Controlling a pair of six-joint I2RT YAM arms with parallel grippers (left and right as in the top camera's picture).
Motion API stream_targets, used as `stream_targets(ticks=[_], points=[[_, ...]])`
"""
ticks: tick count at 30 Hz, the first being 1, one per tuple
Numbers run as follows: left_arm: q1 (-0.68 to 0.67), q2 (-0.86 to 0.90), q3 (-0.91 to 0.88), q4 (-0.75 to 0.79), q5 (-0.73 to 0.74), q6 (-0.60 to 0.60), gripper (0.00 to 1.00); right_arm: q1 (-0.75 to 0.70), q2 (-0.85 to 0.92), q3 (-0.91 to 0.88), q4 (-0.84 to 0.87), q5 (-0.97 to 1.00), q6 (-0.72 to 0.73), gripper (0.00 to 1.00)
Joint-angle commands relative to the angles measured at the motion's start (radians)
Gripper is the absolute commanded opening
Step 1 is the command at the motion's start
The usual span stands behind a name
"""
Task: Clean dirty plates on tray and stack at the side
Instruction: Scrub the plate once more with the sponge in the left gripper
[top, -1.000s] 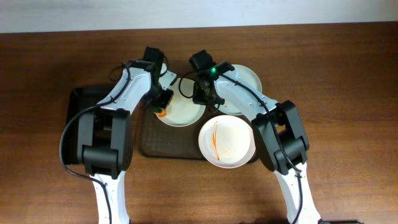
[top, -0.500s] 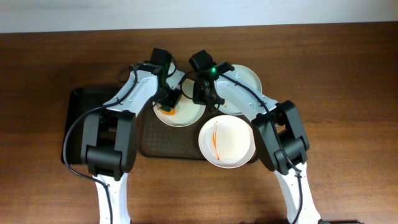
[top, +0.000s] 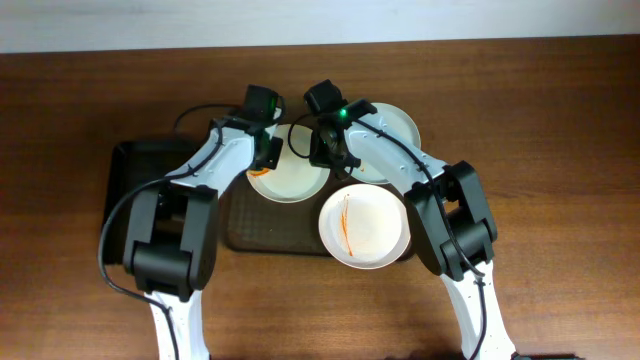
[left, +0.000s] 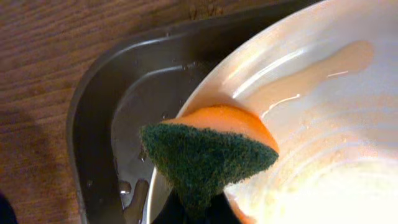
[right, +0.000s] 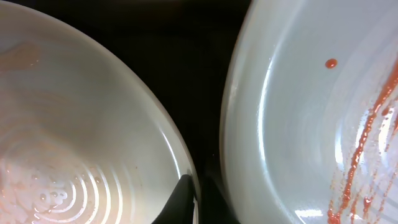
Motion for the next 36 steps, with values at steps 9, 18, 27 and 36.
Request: stream_targets(ticks=[9, 18, 27, 36], points=[[0.019, 0.208, -0.310, -0.068, 0.178, -0.013, 0.00, -0.021, 0.040, -0.027, 0.007, 0.127, 0.028, 0.04], [0.019, 0.208, -0.310, -0.174, 0.178, -0.013, 0.00, -0.021, 0.040, -0.027, 0.018, 0.127, 0.028, 0.04], [0.030, 0.207, -0.254, 0.264, 0.089, -0.013, 0.00, -0.021, 0.040, -0.027, 0.017, 0.126, 0.028, 0.04], [0.100, 0.195, 0.396, -0.416, 0.020, -0.014, 0.00, -0.021, 0.040, -0.027, 0.011, 0.111, 0.028, 0.04]])
